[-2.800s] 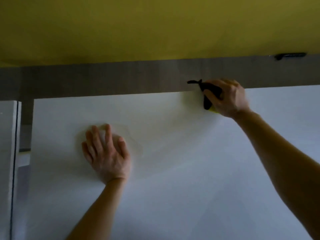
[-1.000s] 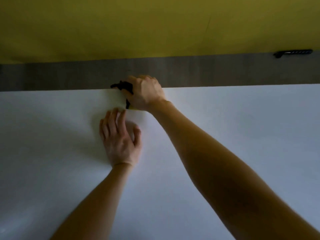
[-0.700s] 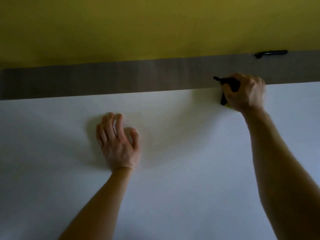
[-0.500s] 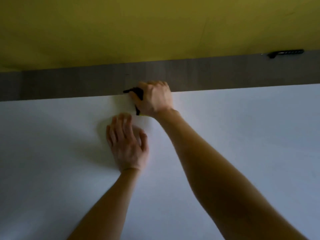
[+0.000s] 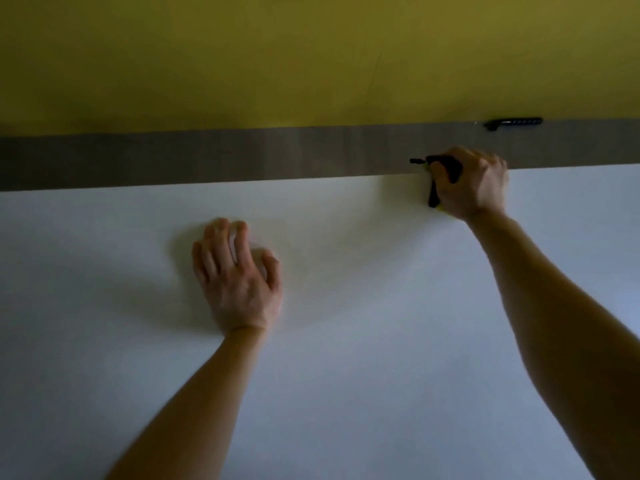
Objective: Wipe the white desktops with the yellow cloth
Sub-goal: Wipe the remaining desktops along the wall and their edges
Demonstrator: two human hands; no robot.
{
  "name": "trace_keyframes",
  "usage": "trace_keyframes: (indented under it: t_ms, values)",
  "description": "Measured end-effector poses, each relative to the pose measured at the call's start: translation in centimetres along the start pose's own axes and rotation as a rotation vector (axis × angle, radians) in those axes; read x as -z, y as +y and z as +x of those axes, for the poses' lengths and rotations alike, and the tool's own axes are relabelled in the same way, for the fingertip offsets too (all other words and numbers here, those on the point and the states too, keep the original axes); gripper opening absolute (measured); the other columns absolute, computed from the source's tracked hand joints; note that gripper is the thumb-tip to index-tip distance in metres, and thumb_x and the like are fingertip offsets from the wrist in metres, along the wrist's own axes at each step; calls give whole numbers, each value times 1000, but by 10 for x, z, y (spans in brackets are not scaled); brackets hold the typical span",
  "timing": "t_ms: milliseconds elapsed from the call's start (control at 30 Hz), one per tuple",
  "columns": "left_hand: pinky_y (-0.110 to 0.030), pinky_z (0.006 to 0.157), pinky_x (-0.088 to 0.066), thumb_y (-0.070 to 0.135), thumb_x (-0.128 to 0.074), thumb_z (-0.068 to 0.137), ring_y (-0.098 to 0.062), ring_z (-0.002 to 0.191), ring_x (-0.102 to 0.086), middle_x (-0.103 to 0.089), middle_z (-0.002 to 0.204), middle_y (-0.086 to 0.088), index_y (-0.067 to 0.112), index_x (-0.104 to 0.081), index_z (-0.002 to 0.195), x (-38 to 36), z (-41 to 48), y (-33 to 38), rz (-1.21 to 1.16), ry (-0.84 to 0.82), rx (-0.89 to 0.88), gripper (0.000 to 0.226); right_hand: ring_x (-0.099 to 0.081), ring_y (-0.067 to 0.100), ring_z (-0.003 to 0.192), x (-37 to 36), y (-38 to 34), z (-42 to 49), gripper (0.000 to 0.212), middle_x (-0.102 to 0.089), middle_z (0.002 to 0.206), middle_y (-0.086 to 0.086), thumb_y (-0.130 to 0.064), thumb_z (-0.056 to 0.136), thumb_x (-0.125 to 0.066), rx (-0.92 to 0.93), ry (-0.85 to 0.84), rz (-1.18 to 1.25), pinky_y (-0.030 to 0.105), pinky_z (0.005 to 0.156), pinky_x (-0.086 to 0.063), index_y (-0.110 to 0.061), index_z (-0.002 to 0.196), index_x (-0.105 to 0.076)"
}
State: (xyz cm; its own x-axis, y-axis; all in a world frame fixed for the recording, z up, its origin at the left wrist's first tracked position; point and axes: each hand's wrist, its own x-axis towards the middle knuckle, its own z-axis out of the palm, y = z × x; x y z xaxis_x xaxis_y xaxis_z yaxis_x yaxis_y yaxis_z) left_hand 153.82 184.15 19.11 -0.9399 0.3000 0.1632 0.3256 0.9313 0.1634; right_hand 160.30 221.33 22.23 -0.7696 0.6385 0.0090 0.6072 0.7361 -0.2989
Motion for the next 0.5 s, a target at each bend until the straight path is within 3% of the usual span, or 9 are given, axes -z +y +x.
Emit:
trace_keyframes:
  t_ms: [100,200,267,367,500]
  values:
    - [-60,130,-22,35,-54,101,-41,155,-37,-46,163,-18,11,-51,154,1,0,-1,-3,-1,-7,59,-73,39,96,-35,-107,-4,43,-80,101,10,-55,96,-53,127,-123,18,40,82,-51,-23,105,-80]
    - [-60,130,-23,35,-52,101,-42,155,-38,-48,161,-19,9,-51,154,0,1,-2,15,12,-18,59,-70,35,106,-64,-233,-16,36,-78,110,7,-52,102,-52,271,-263,59,38,90,-45,-26,114,-74]
    - [-59,131,-23,39,-47,104,-41,156,-37,-47,164,-19,9,-49,155,-1,1,-2,35,11,-10,59,-67,33,111,-76,-274,-27,34,-75,115,7,-49,105,-50,302,-322,86,40,93,-42,-27,120,-71]
    - [-59,128,-26,36,-51,102,-42,152,-40,-48,161,-18,10,-51,153,-2,1,-4,40,50,-40,57,-67,34,113,-72,-238,-22,38,-75,117,6,-53,105,-51,409,-310,145,39,91,-44,-31,127,-71]
    - [-59,128,-26,29,-53,102,-41,152,-39,-46,161,-17,13,-52,150,-3,-1,-3,30,38,-24,51,-73,35,106,-23,-47,1,37,-81,111,3,-56,99,-56,337,-143,153,39,83,-55,-37,123,-78]
